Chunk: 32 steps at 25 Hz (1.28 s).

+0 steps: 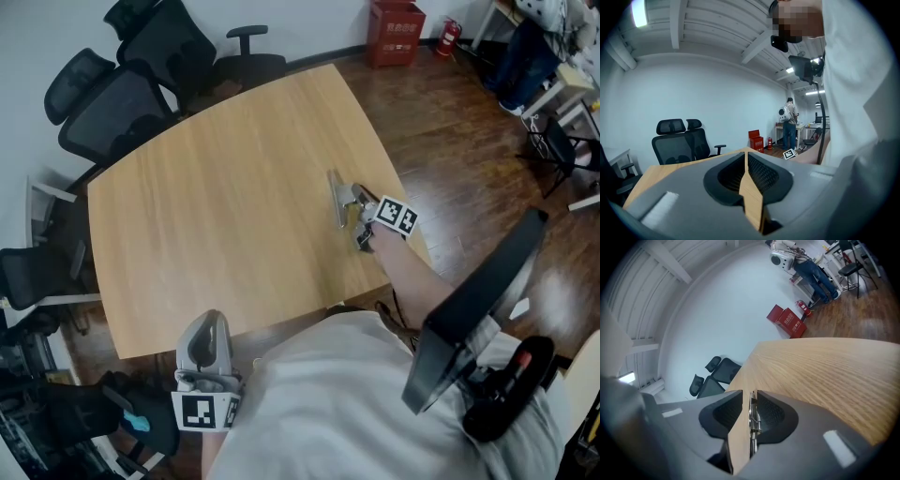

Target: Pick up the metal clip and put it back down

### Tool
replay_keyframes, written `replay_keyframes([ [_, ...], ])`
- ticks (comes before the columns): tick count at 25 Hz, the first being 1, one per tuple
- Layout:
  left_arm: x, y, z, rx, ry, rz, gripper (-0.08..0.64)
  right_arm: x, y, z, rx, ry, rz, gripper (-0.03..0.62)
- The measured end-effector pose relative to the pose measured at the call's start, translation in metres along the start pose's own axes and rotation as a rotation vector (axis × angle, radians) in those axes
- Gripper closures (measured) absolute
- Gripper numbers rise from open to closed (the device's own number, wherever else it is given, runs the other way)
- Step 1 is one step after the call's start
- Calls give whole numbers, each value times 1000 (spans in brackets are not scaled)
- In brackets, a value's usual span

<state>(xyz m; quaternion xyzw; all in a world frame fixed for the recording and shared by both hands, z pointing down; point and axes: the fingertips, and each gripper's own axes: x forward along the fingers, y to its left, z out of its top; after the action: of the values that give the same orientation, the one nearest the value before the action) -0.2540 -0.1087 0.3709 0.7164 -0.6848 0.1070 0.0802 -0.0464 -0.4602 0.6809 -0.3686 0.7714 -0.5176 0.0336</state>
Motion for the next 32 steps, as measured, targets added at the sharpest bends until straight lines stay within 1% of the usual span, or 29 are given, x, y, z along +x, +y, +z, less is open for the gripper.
replay_keyframes([
  [4, -5, 4, -1, 1, -17, -8, 549, -10, 5, 12, -53, -33, -19, 506],
  [8, -15, 1, -5, 3, -41, -41, 549, -33, 15, 24, -128, -80, -38, 506],
  [10, -23, -1, -6, 13, -58, -62, 549, -48, 26, 25, -159, -106, -32, 506],
  [13, -43, -5, -11, 51, -88, -107, 549, -79, 48, 23, -185, -161, -11, 506],
  [15, -57, -10, -15, 51, -104, -139, 549, -106, 67, 20, -206, -200, 9, 508],
  [17, -74, -17, -23, 48, -104, -172, 549, -136, 88, 9, -216, -229, 38, 509],
  [18, -83, -21, -29, 49, -101, -190, 549, -152, 97, 0, -205, -242, 55, 511],
  [21, -112, -31, -47, 53, -83, -249, 549, -207, 123, -33, -129, -279, 109, 511],
  [22, -118, -35, -51, 54, -80, -266, 549, -224, 132, -43, -130, -281, 120, 511],
  [24, -127, -41, -59, 54, -72, -289, 549, -254, 145, -60, -167, -268, 126, 511],
  [26, -137, -48, -65, 50, -59, -303, 549, -280, 154, -80, -218, -236, 122, 511],
  [28, -146, -59, -68, 51, -55, -316, 549, -305, 165, -96, -277, -205, 137, 511],
  [30, -150, -71, -68, 55, -61, -333, 549, -328, 179, -105, -347, -191, 160, 511],
  [32, -152, -83, -67, 59, -68, -349, 549, -348, 190, -109, -398, -188, 185, 511],
])
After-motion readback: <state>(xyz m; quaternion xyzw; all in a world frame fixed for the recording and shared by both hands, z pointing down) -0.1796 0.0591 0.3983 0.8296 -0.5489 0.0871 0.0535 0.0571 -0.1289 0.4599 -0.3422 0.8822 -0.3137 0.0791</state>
